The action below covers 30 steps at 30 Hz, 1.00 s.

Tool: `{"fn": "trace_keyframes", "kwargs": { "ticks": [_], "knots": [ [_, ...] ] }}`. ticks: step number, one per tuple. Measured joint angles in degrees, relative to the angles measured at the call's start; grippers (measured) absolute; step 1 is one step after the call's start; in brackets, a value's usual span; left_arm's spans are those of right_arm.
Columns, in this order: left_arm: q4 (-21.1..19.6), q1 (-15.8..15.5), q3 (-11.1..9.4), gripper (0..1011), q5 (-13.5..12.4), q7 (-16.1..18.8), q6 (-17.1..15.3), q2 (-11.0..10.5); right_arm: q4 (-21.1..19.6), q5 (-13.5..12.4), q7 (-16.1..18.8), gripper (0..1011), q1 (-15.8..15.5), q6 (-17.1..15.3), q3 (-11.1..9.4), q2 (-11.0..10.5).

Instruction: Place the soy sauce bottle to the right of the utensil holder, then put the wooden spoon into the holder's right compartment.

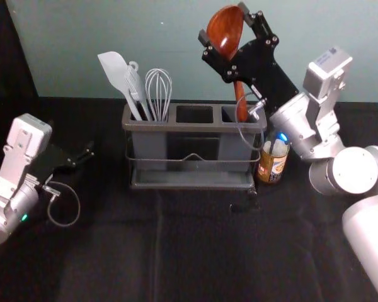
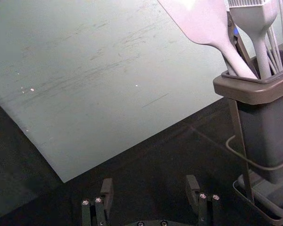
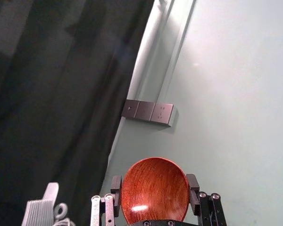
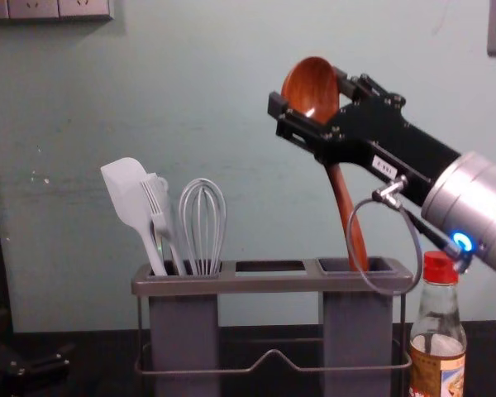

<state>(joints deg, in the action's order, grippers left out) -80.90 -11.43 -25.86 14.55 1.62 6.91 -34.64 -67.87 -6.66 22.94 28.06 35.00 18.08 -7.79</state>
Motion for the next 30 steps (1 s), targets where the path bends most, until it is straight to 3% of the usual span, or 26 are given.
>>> {"fn": "trace_keyframes", "kwargs": {
  "ticks": [8, 30],
  "knots": [
    [0.0, 0.0, 0.0, 1005, 0.0, 0.0, 0.0, 0.0, 2.3, 0.1, 0.2, 838, -1.0, 2.0, -0.6, 0.7],
    [0.0, 0.0, 0.0, 1005, 0.0, 0.0, 0.0, 0.0, 4.8, 0.0, 0.6, 838, -3.9, 3.3, -2.1, 1.2]
  ]
}}
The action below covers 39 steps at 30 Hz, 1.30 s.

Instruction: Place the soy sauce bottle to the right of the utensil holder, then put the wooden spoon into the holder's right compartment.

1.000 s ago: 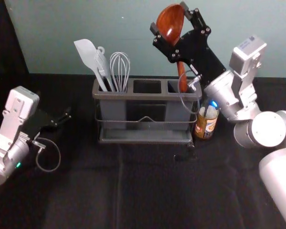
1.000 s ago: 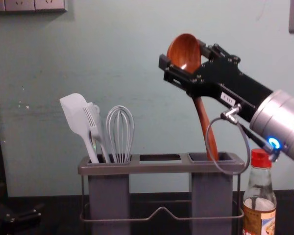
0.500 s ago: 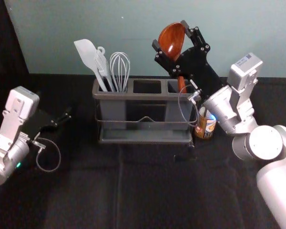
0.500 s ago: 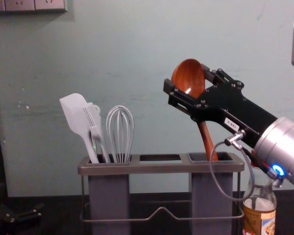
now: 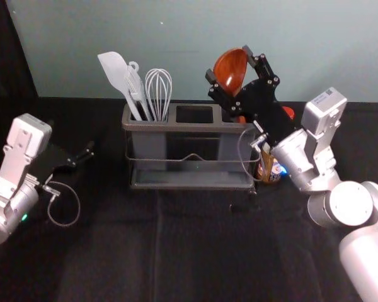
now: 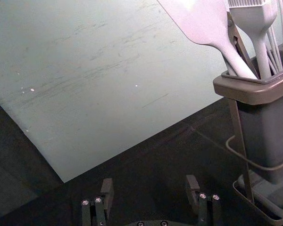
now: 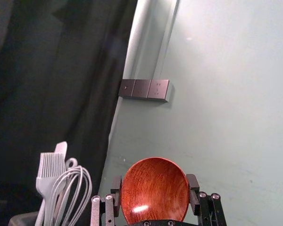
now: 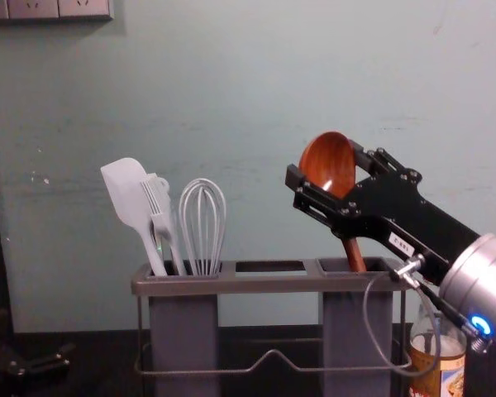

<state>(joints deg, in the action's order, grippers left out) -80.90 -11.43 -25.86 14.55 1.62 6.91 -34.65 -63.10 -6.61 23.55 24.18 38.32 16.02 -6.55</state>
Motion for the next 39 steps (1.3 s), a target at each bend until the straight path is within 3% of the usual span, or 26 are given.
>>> {"fn": "trace_keyframes", "kwargs": {
  "ticks": [9, 17, 25, 33, 39],
  "knots": [
    [0.0, 0.0, 0.0, 1005, 0.0, 0.0, 0.0, 0.0, -0.1, -0.3, 0.3, 838, -1.1, 0.5, -0.5, 0.2],
    [0.0, 0.0, 0.0, 1005, 0.0, 0.0, 0.0, 0.0, 0.0, -0.8, 0.1, 1002, -1.4, 1.4, -1.2, 0.9],
    [0.0, 0.0, 0.0, 1005, 0.0, 0.0, 0.0, 0.0, -3.1, -1.4, -0.2, 1004, -1.5, 2.3, -2.4, 1.3],
    [0.0, 0.0, 0.0, 1005, 0.0, 0.0, 0.0, 0.0, -8.4, -1.4, -2.0, 1004, -3.2, 2.6, -5.3, 0.6],
    [0.0, 0.0, 0.0, 1005, 0.0, 0.0, 0.0, 0.0, -12.5, 0.2, -4.8, 1004, -5.9, 3.1, -9.8, -0.7]
  ]
}}
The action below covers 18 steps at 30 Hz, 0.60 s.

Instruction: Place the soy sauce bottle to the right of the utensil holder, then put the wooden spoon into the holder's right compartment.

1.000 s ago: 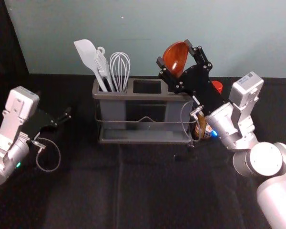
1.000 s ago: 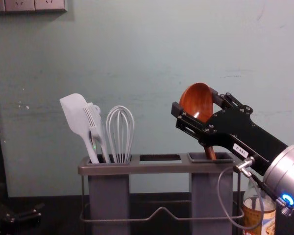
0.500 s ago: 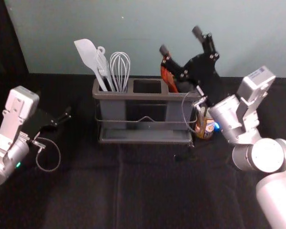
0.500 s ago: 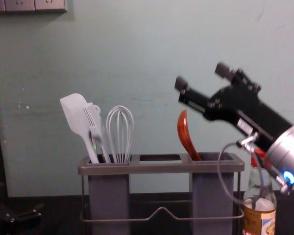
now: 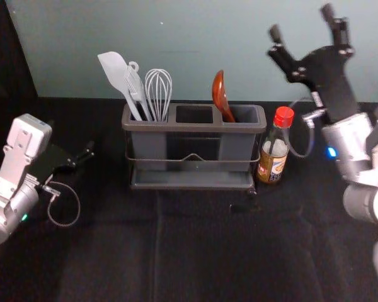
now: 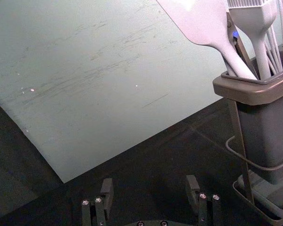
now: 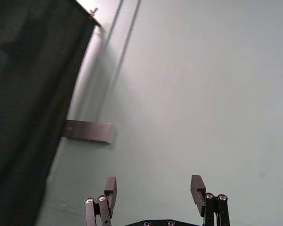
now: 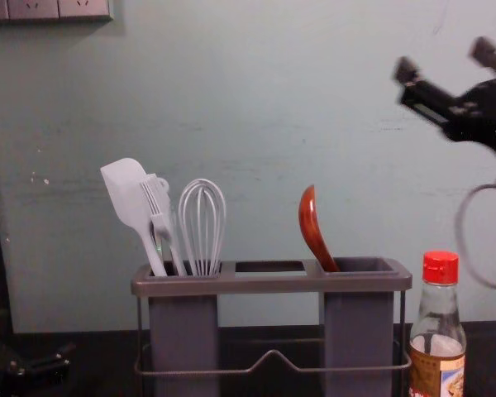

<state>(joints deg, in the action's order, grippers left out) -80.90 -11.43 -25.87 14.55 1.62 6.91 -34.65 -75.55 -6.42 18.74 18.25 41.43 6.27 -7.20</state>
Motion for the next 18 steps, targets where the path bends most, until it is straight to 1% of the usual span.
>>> {"fn": "trace_keyframes", "kwargs": {
  "ticks": [2, 3, 5, 6, 9, 10, 12, 13, 16, 17, 18],
  "knots": [
    [0.0, 0.0, 0.0, 1005, 0.0, 0.0, 0.0, 0.0, -0.5, 0.7, -0.7, 1004, -0.5, 0.3, -1.0, -0.2],
    [0.0, 0.0, 0.0, 1005, 0.0, 0.0, 0.0, 0.0, -1.0, 1.7, -1.6, 1004, -1.1, 0.4, -2.3, -0.4],
    [0.0, 0.0, 0.0, 1005, 0.0, 0.0, 0.0, 0.0, -1.8, 2.7, -2.7, 1004, -1.8, -0.1, -3.5, -0.5],
    [0.0, 0.0, 0.0, 1005, 0.0, 0.0, 0.0, 0.0, -2.5, 3.9, -3.8, 1004, -2.5, -1.5, -4.4, -0.6],
    [0.0, 0.0, 0.0, 1005, 0.0, 0.0, 0.0, 0.0, -3.7, 6.1, -5.5, 1004, -3.7, -4.3, -5.8, -0.7],
    [0.0, 0.0, 0.0, 1005, 0.0, 0.0, 0.0, 0.0, -4.5, 7.6, -6.7, 1004, -4.5, -6.8, -6.5, -0.9],
    [0.0, 0.0, 0.0, 1005, 0.0, 0.0, 0.0, 0.0, -5.3, 9.0, -7.9, 1004, -5.4, -9.6, -7.0, -1.0],
    [0.0, 0.0, 0.0, 1005, 0.0, 0.0, 0.0, 0.0, -6.1, 9.9, -8.7, 1004, -6.1, -12.5, -7.5, -1.2],
    [0.0, 0.0, 0.0, 1005, 0.0, 0.0, 0.0, 0.0, -6.8, 10.1, -9.2, 1004, -7.0, -16.4, -7.8, -1.4],
    [0.0, 0.0, 0.0, 1005, 0.0, 0.0, 0.0, 0.0, -7.2, 10.1, -9.2, 1004, -7.5, -19.1, -7.9, -1.8],
    [0.0, 0.0, 0.0, 1005, 0.0, 0.0, 0.0, 0.0, -7.3, 10.2, -9.2, 1004, -7.8, -20.5, -7.9, -2.0]
  ]
}}
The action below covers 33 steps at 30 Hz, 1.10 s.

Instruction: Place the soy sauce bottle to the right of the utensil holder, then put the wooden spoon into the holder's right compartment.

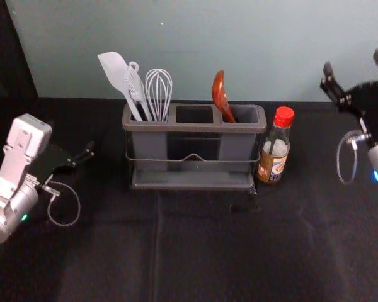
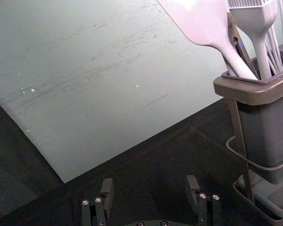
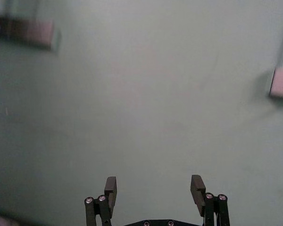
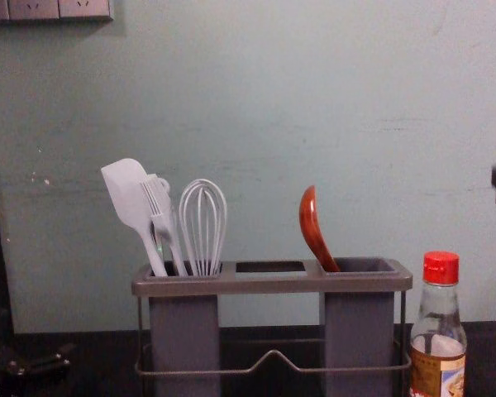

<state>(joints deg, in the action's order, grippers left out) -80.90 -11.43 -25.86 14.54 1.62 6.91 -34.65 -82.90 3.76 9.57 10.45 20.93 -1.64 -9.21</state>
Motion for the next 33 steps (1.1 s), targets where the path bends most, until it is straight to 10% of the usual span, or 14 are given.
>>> {"fn": "trace_keyframes", "kwargs": {
  "ticks": [8, 33],
  "knots": [
    [0.0, 0.0, 0.0, 1005, 0.0, 0.0, 0.0, 0.0, -0.1, 2.5, -1.2, 1004, -1.5, -8.9, 0.6, -2.5],
    [0.0, 0.0, 0.0, 1005, 0.0, 0.0, 0.0, 0.0, 7.4, 7.9, -2.2, 1004, 0.8, -9.1, 5.0, -6.5]
  ]
}}
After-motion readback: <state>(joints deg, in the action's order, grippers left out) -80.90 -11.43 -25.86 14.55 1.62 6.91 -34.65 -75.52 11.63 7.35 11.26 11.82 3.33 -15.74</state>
